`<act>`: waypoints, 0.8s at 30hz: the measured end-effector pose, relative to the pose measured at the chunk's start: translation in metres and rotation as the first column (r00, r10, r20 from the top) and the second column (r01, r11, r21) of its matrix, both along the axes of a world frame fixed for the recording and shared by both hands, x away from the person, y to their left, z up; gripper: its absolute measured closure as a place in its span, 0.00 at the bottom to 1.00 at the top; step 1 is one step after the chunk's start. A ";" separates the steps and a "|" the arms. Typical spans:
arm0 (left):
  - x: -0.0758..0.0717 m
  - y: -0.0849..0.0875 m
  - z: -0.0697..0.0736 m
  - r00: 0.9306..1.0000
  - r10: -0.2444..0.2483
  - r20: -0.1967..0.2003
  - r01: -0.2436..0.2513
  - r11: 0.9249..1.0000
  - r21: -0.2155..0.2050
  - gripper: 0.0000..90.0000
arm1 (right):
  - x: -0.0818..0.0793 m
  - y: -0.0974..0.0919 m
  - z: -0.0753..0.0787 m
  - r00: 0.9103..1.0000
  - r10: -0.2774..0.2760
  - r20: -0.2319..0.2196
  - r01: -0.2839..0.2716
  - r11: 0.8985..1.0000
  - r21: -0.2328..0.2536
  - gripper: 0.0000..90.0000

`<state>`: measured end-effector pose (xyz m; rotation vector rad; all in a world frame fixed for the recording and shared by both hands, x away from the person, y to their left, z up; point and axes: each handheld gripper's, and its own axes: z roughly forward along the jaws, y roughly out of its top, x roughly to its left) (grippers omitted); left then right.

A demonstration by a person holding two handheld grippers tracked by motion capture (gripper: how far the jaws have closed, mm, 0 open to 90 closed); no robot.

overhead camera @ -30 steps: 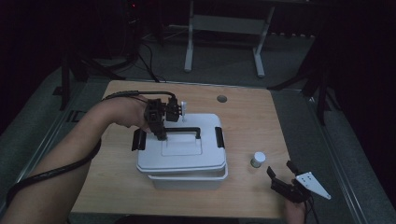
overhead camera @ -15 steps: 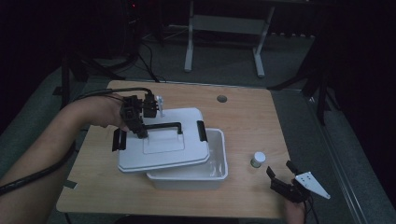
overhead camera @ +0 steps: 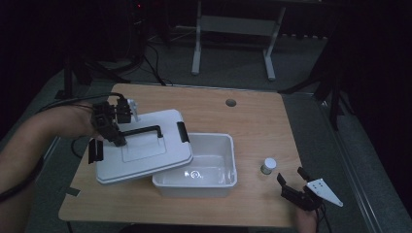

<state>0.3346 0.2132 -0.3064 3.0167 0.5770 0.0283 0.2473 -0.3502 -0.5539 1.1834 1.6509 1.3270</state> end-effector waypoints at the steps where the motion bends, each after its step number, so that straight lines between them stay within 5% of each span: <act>1: -0.001 0.004 -0.001 1.000 0.007 -0.004 -0.007 1.000 -0.003 0.93 | 0.000 0.000 0.000 1.000 0.000 0.000 0.000 1.000 -0.001 0.15; 17: -0.018 0.069 -0.013 0.988 0.151 -0.009 -0.151 0.989 0.002 0.93 | 0.000 0.001 0.000 1.000 -0.001 -0.001 0.001 1.000 -0.009 0.15; 19: -0.019 0.084 -0.018 0.981 0.192 -0.010 -0.192 0.981 0.000 0.93 | 0.000 0.002 0.000 1.000 -0.002 -0.003 0.002 1.000 -0.009 0.15; 24: -0.020 0.099 -0.035 0.976 0.219 -0.021 -0.219 0.976 -0.009 0.93 | 0.000 0.003 0.000 1.000 0.000 -0.005 0.000 1.000 -0.017 0.15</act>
